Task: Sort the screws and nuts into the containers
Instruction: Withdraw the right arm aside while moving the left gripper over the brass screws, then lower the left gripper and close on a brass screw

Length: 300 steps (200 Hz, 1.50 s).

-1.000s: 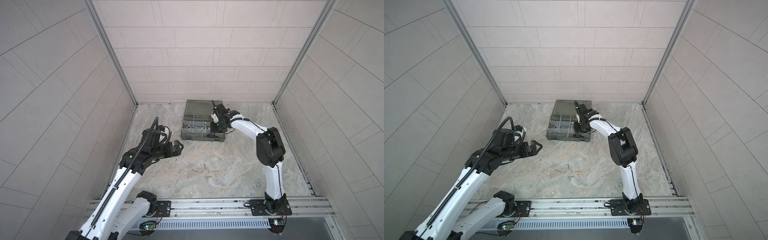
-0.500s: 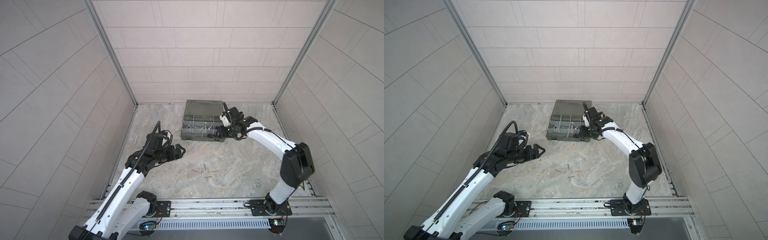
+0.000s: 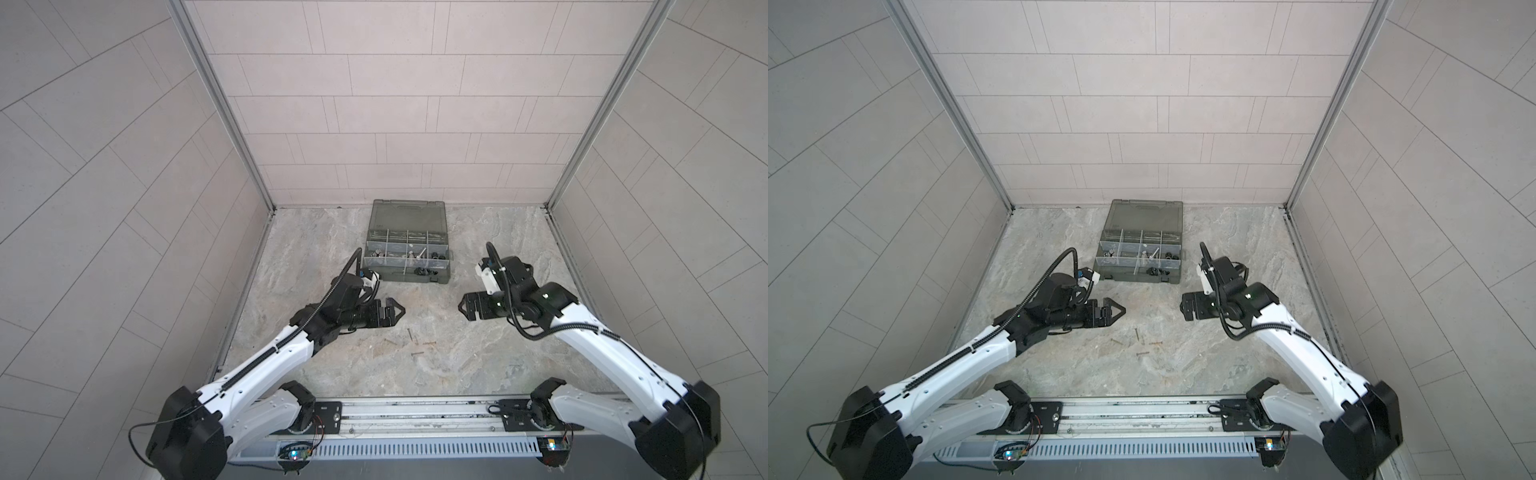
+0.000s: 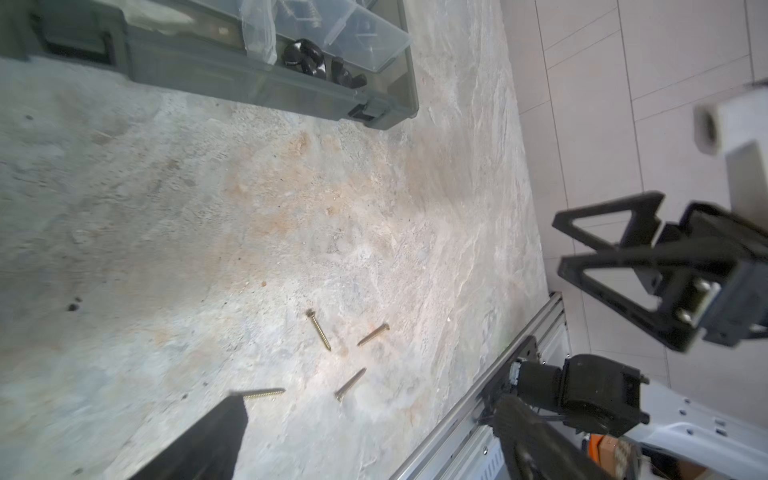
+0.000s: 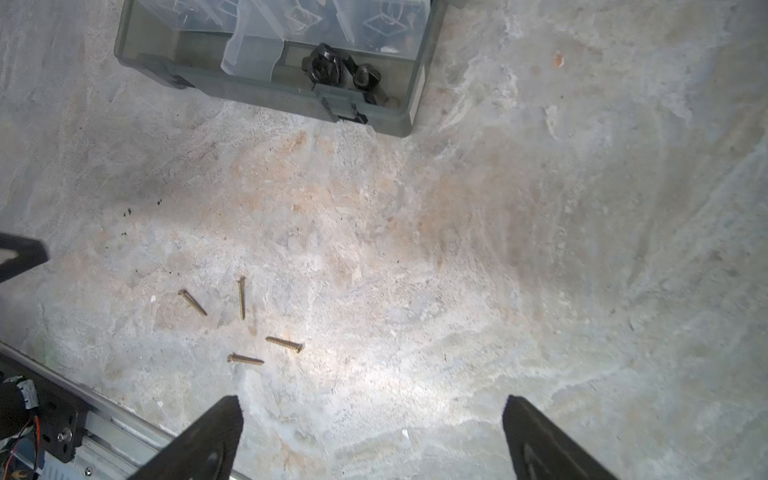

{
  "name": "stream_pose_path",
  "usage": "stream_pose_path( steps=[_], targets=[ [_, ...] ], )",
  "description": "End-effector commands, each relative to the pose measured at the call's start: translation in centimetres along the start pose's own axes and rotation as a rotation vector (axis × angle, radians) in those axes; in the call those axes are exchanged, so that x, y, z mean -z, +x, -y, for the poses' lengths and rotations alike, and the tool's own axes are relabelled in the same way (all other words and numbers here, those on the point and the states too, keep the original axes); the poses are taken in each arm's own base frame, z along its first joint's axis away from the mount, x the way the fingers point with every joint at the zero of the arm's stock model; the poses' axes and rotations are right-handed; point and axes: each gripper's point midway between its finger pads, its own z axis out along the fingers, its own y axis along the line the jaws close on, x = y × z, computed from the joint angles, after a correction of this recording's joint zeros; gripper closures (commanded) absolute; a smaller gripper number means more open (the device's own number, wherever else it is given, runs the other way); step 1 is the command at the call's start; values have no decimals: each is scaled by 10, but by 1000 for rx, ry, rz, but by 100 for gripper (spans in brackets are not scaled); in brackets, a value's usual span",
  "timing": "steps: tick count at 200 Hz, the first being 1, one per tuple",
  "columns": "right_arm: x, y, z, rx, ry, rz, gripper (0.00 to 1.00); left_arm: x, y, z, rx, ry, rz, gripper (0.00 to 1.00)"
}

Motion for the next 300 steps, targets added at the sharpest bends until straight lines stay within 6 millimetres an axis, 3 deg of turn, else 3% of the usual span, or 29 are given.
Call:
stream_pose_path(
  steps=[1, 9, 21, 47, 76, 140, 248, 300],
  targets=[
    [19, 13, 15, 0, 53, 38, 1, -13, -34, 42, 24, 262, 143, 0],
    [24, 18, 17, 5, 54, 39, 1, -21, -35, 41, 18, 258, 125, 4],
    [29, 24, 20, 3, 66, 37, 1, -35, -32, 35, -7, 208, 58, 18],
    [32, 27, 14, -17, 20, 39, 1, -62, -9, 13, -107, 18, -151, 34],
    [26, 31, 16, -19, 32, 14, 1, -72, 9, 4, -337, -209, -234, 34],
    [27, 28, 18, -36, 19, 9, 1, -86, 44, -10, -592, -396, -319, 41],
    [31, 25, 25, -84, 10, 16, 1, -113, 96, -2, -779, -277, -385, 46],
    [36, 26, 31, -118, 16, 21, 1, -131, 106, -2, -804, -259, -447, 49]
  ],
)
